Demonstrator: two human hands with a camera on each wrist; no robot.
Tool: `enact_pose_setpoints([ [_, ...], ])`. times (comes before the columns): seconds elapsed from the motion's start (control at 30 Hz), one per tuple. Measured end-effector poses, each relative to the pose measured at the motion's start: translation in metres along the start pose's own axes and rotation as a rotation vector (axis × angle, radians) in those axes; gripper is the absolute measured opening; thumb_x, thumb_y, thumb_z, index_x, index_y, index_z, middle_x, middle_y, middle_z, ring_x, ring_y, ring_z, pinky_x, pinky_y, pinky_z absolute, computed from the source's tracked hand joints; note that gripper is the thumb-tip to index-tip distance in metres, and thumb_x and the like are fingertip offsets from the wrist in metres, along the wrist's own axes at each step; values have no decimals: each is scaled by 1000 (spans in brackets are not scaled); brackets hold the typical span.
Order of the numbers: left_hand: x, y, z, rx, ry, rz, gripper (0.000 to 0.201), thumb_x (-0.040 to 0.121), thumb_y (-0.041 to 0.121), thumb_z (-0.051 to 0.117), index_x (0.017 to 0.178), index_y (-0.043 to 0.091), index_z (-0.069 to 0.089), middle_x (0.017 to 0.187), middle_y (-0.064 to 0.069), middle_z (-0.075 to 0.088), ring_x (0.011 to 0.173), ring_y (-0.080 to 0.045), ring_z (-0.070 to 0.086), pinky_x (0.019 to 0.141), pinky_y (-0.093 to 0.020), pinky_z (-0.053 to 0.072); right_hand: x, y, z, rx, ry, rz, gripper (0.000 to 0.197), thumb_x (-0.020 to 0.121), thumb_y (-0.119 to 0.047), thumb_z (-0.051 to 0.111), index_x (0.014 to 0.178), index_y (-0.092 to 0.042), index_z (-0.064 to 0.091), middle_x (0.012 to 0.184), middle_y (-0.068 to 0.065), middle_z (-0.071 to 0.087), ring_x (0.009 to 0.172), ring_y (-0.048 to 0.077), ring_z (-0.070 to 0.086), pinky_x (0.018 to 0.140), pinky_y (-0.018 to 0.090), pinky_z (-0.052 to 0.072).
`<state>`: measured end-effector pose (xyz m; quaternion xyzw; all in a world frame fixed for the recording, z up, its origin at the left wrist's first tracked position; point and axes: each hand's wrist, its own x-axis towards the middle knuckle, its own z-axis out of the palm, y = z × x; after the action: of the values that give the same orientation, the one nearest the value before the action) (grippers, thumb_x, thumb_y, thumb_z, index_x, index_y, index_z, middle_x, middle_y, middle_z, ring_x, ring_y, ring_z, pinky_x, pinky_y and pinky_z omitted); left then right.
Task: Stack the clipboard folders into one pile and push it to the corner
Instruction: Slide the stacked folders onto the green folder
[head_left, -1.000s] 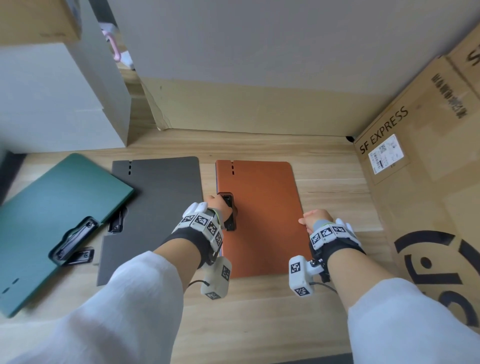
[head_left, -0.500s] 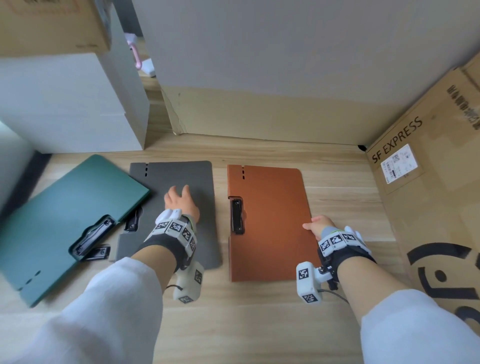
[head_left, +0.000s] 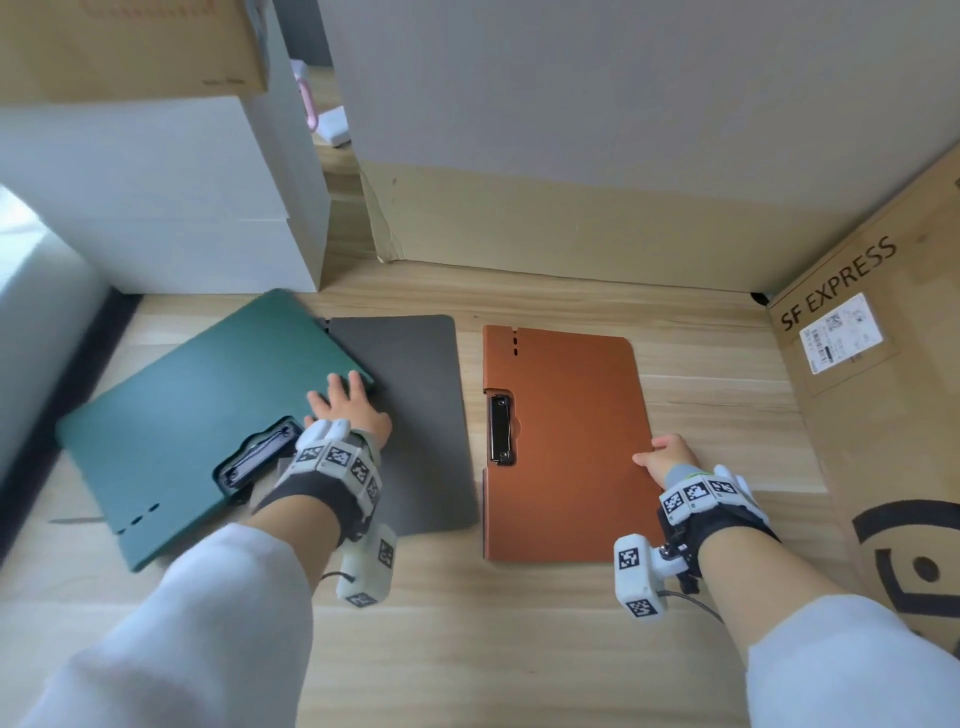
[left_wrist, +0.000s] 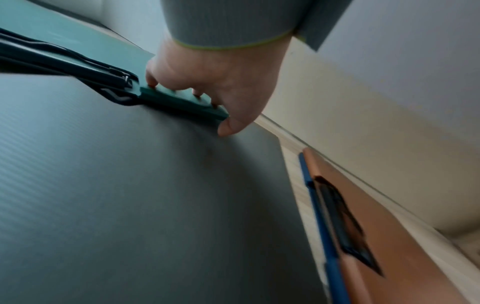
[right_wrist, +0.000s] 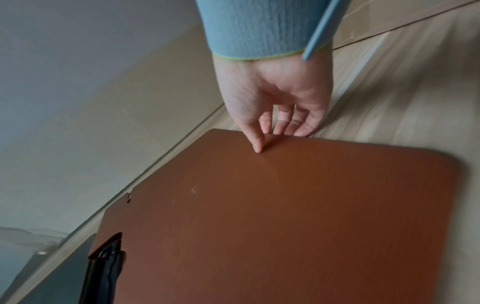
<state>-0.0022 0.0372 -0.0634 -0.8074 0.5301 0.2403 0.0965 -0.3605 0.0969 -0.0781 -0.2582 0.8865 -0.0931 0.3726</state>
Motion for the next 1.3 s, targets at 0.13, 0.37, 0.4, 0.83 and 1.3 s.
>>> enact_pose_setpoints([
  [0.13, -23, 26, 12, 15, -78, 151, 64, 90, 28, 42, 149, 30, 19, 161, 7, 10, 145, -32, 11, 115, -49, 25, -2, 0, 2, 35, -8, -8, 50, 87, -3, 58, 135, -1, 41, 139, 18, 48, 127, 32, 47, 101, 33, 37],
  [0.37, -28, 21, 13, -50, 107, 245, 64, 82, -2, 42, 138, 29, 35, 149, -1, 31, 127, -32, 38, 103, -44, 34, 3, 7, 0, 53, -37, -19, 51, 87, -4, 59, 135, -3, 43, 142, 17, 46, 128, 34, 46, 105, 37, 35],
  [0.4, -23, 13, 11, -43, 168, 223, 67, 80, -5, 44, 136, 31, 36, 148, -3, 29, 127, -33, 36, 103, -44, 34, 4, 8, 0, 53, -36, -22, 51, 86, -3, 59, 134, -3, 43, 142, 17, 46, 128, 34, 46, 105, 38, 35],
  [0.83, 17, -13, -12, 139, -43, 175, 91, 86, -15, 28, 143, 54, 17, 162, 0, -8, 148, -40, -8, 115, -61, 17, 11, 11, 3, 43, -11, -30, 48, 86, -3, 59, 132, -4, 45, 138, 18, 49, 124, 34, 49, 101, 36, 38],
  [1.3, -32, 59, -24, 101, 35, 645, 83, 76, -23, 35, 137, 32, 39, 160, 13, 16, 149, -33, 10, 118, -60, 11, 12, 8, 1, 30, -12, -29, 46, 87, -1, 58, 131, -1, 45, 138, 18, 49, 125, 34, 49, 101, 35, 37],
])
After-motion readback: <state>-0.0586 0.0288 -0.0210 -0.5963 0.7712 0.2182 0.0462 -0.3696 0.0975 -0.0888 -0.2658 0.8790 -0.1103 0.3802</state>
